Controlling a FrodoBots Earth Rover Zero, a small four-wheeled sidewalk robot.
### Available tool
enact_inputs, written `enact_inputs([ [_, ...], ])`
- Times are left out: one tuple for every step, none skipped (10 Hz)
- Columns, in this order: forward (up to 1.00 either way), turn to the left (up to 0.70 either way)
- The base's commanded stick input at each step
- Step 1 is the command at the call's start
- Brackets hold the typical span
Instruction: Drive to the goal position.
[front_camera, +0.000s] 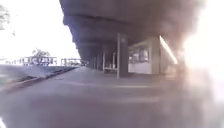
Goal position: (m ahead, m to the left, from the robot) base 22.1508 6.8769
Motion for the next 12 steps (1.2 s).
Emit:
enact_inputs([
  [0.7, 0.0],
  [0.7, 0.0],
  [0.7, 0.0],
  [0.7, 0.0],
  [0.7, 0.0],
  [0.7, 0.0],
  [0.7, 0.0],
  [0.7, 0.0],
  [0.7, 0.0],
  [0.7, 0.0],
  [0.7, 0.0],
  [0.7, 0.0],
])
